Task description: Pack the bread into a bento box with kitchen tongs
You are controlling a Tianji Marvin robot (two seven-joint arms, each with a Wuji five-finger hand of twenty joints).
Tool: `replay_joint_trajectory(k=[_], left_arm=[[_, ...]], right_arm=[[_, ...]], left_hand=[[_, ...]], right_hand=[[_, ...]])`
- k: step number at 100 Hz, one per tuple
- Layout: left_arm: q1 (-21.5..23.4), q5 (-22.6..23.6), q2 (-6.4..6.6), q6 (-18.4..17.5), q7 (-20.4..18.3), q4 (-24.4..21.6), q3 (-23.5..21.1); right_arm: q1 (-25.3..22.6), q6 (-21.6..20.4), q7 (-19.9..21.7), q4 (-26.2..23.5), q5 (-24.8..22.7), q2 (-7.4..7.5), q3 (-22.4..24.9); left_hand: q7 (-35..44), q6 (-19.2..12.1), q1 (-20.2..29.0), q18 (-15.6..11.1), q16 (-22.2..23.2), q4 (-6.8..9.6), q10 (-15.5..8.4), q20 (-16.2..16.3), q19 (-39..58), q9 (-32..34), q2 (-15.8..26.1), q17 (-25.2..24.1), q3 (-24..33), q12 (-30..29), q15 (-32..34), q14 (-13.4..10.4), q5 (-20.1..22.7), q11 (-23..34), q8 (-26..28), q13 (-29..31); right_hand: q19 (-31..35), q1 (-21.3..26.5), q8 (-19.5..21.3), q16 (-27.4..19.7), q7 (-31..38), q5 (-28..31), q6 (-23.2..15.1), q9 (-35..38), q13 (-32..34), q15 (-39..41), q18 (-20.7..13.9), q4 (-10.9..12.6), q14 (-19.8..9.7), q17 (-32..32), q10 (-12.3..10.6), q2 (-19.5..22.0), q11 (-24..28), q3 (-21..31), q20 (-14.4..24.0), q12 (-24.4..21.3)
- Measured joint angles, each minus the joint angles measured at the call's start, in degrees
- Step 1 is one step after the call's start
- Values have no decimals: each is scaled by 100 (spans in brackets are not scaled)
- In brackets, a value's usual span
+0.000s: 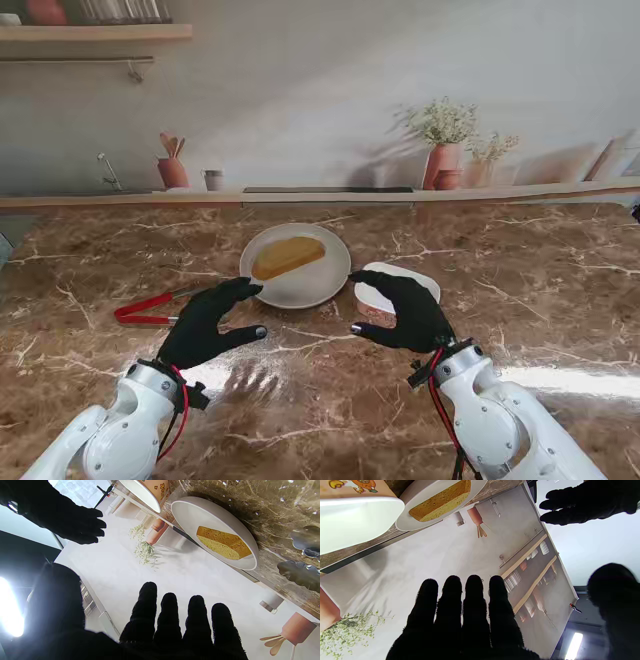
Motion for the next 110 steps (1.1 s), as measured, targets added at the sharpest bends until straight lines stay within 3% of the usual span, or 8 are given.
replay_joint_trajectory(k=[22,38,54,68,84,100,104,110], left_arm=[[13,1,0,7,3,-9,-17],[45,1,0,15,-59,-39,-70],[52,1,9,13,-265,-46,-171],[10,29,30,-9,-319,-21,-200],[-39,46,51,-1,-386,9,-209],[-33,89,53,0,-353,5,-214],[-26,101,53,1,-337,1,-221],[-13,118,51,8,-318,-5,-240]], right_arm=[[-22,94,-34,19,-264,0,15],[-19,1382,-296,15,-1388,14,102],[208,1747,119,221,-2161,163,204],[676,1806,378,771,-2181,310,0],[1404,2169,349,1611,-2401,446,-801],[1886,2368,356,2120,-2322,448,-1362],[1922,2404,280,2174,-2309,440,-1412],[1903,2395,98,2190,-2259,417,-1399]], left_hand=[[0,0,0,0,0,0,0,0,0,0,0,0,0,-1,-1,0,0,-1,0,0],[0,0,0,0,-1,0,0,-1,0,0,0,0,0,-4,-1,0,0,-2,0,0],[0,0,0,0,-1,0,0,-1,0,0,0,0,0,-9,-2,0,0,-2,0,0],[0,1,0,0,-1,0,0,-1,0,0,0,0,0,-10,-2,0,0,-2,0,0],[0,1,0,0,-2,0,0,-1,-64,0,0,0,0,-10,-4,0,0,-2,0,0],[0,1,1,0,-4,0,0,-1,-69,0,0,0,0,-10,-44,0,0,-2,0,0],[0,1,1,0,-4,0,0,-1,-71,0,0,0,0,-10,-59,0,0,-2,0,0],[0,1,1,0,-4,0,0,-1,-75,0,0,0,0,-10,-60,0,0,-2,0,0]], right_hand=[[178,14,0,0,16,0,-39,24,4,25,2,0,0,5,-18,-16,67,-46,-61,0],[519,789,233,371,379,34,17,299,243,386,68,5,-2,126,-24,-777,432,-154,27,417],[794,1387,569,879,606,197,29,443,550,729,143,32,1,284,-58,-941,796,-445,301,1006],[958,1736,684,1094,743,407,29,576,692,943,240,30,7,382,-78,-942,973,-745,516,1216],[1415,1913,742,1262,745,557,-86,796,912,1157,483,30,7,531,-145,-942,1038,-942,965,1292],[2554,2658,794,1937,1205,1473,-544,1859,1988,2098,678,31,-27,1168,-314,-1129,1307,-999,2115,1483],[2900,2773,667,2136,1679,1824,-797,2273,2359,2462,709,-257,-67,1443,-395,-1459,1460,-305,2288,1697],[3418,2797,-203,2372,3103,1971,-1204,2992,2826,3005,783,-964,-71,1755,-468,-1855,1561,957,2464,2231]])
